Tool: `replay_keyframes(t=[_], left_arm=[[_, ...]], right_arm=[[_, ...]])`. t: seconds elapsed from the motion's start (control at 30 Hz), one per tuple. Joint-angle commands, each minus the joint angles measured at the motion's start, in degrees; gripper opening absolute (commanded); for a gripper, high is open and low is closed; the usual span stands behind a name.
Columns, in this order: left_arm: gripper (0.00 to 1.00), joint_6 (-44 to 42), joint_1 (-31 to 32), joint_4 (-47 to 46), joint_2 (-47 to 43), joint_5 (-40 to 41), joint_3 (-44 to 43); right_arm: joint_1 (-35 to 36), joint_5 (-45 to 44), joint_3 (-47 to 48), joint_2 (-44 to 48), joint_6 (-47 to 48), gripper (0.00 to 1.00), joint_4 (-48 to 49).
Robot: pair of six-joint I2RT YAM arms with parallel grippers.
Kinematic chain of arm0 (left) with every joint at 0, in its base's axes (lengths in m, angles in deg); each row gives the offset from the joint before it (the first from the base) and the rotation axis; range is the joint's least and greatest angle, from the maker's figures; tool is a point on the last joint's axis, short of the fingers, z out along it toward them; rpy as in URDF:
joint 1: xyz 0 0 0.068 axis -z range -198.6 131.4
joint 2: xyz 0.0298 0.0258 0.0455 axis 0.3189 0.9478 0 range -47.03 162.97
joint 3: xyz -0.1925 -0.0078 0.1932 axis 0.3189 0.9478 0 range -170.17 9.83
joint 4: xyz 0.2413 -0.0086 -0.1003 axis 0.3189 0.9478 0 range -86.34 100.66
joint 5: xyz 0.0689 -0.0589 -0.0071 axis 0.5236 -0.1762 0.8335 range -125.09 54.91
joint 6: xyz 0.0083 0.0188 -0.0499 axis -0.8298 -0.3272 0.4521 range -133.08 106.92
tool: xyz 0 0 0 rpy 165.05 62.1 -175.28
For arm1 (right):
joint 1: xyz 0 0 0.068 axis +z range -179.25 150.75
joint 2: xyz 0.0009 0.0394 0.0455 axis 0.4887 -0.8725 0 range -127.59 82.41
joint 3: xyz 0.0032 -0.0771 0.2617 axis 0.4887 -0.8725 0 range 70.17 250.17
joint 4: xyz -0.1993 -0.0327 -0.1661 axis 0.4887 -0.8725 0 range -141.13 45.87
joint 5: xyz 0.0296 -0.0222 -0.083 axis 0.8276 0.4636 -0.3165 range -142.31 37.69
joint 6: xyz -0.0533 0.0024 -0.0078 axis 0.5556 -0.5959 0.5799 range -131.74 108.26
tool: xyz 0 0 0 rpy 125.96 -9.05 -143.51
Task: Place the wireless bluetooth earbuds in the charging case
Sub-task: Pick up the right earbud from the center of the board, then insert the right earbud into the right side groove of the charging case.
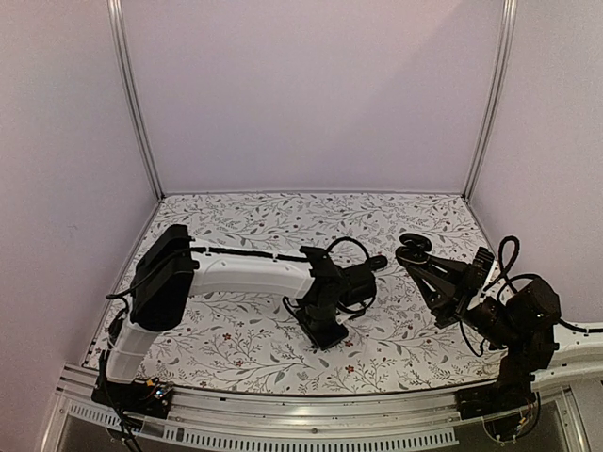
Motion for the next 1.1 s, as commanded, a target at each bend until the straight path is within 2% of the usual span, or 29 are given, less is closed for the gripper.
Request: replay_keyframes(t=[0.0,0.2,0.33,0.5,0.6,0.8,1.07], left_arm=[[0.1,1.93,-1.52,-6.56,-5.19,2.61,3.95],[0.09,4.26,-3.1,-16.26,-16.12,7.61,11.79],[0.09,4.94,-3.39,-26.37,-28.4,11.94,18.61],[0.1,0.92,-2.86,-47.42,-46.01,11.17,30.8],[0.09,-3.34,-1.63,-58.14,-52.86,9.99,34.93],[0.09,-10.4,3.55,-69.99,-57.42,6.88,36.31],[0.07,-14.94,7.63,-76.24,-53.78,-0.07,34.82]], right_arm=[[0.46,-1.01,-0.33,0.86,-0.06,0.0,0.02],[0.41,-1.59,-0.03,0.45,-0.08,0.0,0.93],[0.44,-1.56,0.49,-0.29,0.07,0.0,1.8],[0.43,0.14,1.55,-3.79,0.08,0.0,4.56],[0.42,3.14,2.29,-6.74,0.0,0.0,6.6],[0.41,9.62,3.27,-12.01,-0.8,0.0,12.37],[0.41,17.51,5.51,-17.02,-4.26,0.0,16.78]])
